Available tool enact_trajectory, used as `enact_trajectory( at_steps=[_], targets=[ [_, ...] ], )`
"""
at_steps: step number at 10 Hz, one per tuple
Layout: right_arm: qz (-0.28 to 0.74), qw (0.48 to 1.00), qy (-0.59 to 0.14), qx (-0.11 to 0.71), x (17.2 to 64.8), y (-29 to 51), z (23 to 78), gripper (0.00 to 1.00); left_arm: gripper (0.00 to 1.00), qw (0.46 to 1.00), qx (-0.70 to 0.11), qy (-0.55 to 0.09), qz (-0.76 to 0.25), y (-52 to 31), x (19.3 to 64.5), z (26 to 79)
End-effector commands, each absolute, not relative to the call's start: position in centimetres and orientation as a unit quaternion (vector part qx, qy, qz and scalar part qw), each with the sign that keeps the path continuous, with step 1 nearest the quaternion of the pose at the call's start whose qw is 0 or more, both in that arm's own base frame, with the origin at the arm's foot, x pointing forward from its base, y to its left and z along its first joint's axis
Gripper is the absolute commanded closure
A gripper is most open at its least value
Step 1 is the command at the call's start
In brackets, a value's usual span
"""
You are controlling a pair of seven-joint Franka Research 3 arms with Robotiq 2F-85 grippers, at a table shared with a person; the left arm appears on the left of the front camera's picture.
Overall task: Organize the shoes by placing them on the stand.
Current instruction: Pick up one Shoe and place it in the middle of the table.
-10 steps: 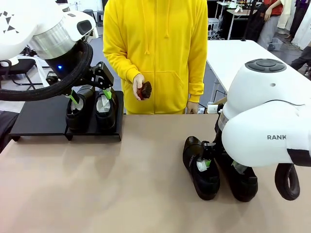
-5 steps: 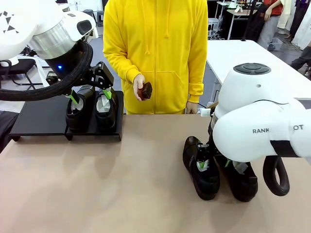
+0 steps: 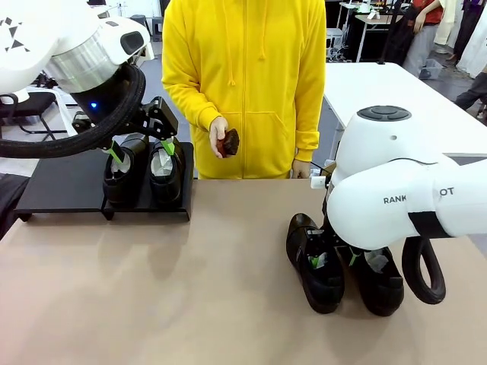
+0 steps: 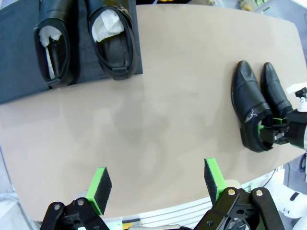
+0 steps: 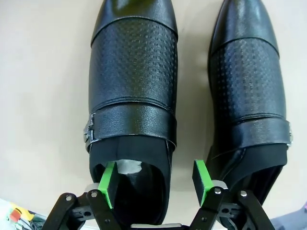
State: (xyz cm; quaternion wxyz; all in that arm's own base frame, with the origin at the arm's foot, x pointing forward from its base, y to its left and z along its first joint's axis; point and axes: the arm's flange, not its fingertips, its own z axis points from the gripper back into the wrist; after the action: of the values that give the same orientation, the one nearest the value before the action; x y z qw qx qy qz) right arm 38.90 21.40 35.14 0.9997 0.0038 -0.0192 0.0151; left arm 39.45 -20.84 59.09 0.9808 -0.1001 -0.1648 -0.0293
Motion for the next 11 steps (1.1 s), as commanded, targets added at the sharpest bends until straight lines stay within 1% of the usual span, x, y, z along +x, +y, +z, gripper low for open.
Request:
enact_trajectory(
  at_steps=[1, 2, 5, 6, 9, 11],
  targets=[
    [0.034, 0.999, -0.015, -0.005, 39.5, 21.4, 35.1, 0.28, 0.00, 0.980, -0.102, -0.168, -0.029, -20.8, 39.5, 59.2],
    [0.036, 0.999, -0.013, -0.008, 39.5, 21.3, 35.0, 0.43, 0.00, 0.980, -0.102, -0.168, -0.029, -20.8, 39.5, 59.2],
    [0.039, 0.999, -0.009, -0.011, 39.5, 21.2, 34.9, 0.97, 0.00, 0.980, -0.102, -0.168, -0.029, -20.8, 39.5, 59.2],
    [0.039, 0.999, -0.006, -0.011, 39.6, 21.1, 34.9, 1.00, 0.00, 0.980, -0.102, -0.168, -0.029, -20.8, 39.5, 59.2],
    [0.039, 0.999, 0.004, -0.013, 39.6, 20.9, 34.8, 1.00, 0.00, 0.980, -0.102, -0.168, -0.029, -20.8, 39.5, 59.2],
    [0.023, 0.999, 0.022, 0.004, 39.4, 20.9, 35.8, 1.00, 0.00, 0.980, -0.102, -0.168, -0.029, -20.8, 39.5, 59.2]
  ],
)
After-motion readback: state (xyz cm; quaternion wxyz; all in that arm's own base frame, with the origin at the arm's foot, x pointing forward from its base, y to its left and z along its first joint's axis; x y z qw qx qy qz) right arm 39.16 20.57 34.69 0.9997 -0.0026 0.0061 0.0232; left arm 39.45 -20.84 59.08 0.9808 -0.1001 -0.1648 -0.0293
